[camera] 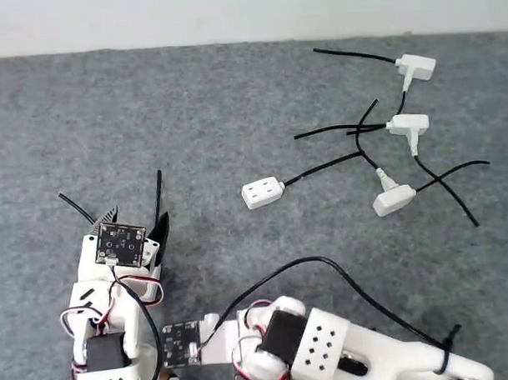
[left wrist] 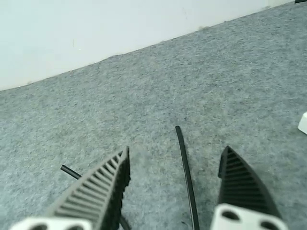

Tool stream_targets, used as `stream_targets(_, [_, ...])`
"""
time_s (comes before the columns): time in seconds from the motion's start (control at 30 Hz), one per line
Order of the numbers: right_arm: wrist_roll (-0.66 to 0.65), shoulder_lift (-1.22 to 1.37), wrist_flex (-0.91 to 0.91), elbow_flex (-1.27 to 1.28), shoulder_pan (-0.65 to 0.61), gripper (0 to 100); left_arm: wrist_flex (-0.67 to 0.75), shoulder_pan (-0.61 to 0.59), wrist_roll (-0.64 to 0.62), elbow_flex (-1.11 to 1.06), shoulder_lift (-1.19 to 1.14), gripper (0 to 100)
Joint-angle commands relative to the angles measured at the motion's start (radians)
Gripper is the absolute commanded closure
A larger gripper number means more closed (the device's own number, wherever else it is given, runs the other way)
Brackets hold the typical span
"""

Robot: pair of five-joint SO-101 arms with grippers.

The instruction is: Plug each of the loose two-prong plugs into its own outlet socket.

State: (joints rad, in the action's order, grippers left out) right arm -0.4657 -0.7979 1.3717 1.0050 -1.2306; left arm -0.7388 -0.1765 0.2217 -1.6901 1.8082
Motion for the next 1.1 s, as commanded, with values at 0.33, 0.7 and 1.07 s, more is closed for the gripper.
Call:
stream_targets(0.33, [0.233, 0.004, -0.064, 0.051, -0.047, 60.6, 0.035, -0.005, 0.008, 0.007, 0.005, 70])
stream_targets(0.7, [0.305, 0.002, -0.064, 0.052, -0.211, 60.6, 0.037, -0.005, 0.009, 0.007, 0.005, 70])
stream_targets(1.07, [0.423, 0.004, -0.071, 0.051, -0.429, 66.1, 0.037, -0.005, 0.009, 0.007, 0.005, 70])
